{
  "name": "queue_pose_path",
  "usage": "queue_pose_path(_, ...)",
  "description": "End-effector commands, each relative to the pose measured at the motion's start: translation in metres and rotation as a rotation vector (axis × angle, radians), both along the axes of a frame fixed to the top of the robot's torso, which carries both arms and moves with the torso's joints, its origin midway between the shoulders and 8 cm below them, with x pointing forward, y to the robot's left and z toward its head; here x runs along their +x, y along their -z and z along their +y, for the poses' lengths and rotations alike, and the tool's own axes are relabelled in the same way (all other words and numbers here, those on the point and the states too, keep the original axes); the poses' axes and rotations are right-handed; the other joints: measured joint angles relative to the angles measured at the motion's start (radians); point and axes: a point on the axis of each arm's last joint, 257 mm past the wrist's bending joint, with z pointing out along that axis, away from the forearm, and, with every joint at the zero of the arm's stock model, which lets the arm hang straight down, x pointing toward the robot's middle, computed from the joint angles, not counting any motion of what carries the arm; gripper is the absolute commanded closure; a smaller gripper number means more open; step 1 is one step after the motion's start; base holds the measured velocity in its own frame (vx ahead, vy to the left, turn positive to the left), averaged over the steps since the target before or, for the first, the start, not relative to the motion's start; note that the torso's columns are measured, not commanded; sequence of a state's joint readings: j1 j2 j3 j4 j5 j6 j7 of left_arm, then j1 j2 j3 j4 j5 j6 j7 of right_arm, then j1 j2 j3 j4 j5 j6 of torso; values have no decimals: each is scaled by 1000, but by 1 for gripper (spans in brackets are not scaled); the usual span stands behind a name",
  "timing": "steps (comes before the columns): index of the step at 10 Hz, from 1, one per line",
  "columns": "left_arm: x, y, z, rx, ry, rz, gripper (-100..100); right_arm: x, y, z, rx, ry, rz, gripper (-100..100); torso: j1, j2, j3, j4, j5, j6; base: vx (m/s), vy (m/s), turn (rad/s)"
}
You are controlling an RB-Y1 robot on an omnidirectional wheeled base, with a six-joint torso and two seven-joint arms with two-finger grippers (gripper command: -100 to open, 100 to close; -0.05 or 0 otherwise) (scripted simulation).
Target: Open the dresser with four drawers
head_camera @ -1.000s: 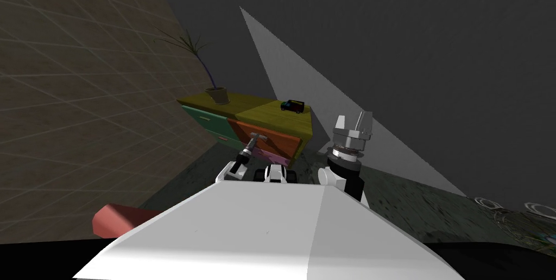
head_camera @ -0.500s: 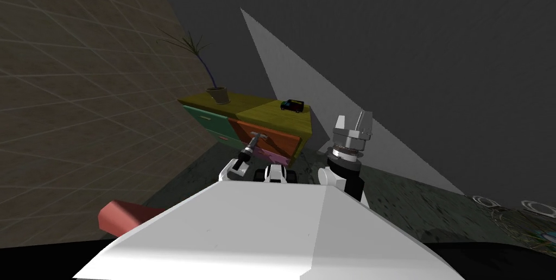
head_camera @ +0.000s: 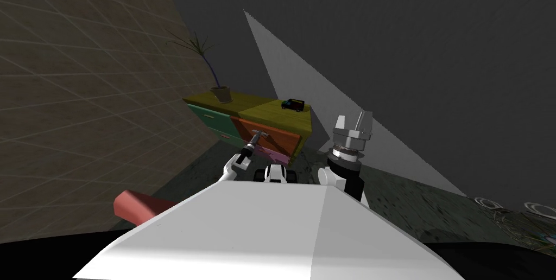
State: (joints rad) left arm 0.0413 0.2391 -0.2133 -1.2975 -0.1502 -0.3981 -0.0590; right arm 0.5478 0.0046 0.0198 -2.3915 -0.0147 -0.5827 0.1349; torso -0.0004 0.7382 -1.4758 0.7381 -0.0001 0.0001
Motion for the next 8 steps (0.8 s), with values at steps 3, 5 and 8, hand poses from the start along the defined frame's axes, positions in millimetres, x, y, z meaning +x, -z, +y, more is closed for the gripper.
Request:
queue_pose_path(3,21,13,-5,6,5,20,-100,0,0,0,0,0,0,0,0,0,0,0,0,0,-43,0,21)
queue_pose_path(5,40,2,-12,0,17,-2,-100,0,0,0,0,0,0,0,1,0,0,0,0,0,-53,3,36)
queue_pose_path(8,57,1,-17,0,23,-2,-100,0,0,0,0,0,0,0,0,0,0,0,0,0,-43,-2,20)
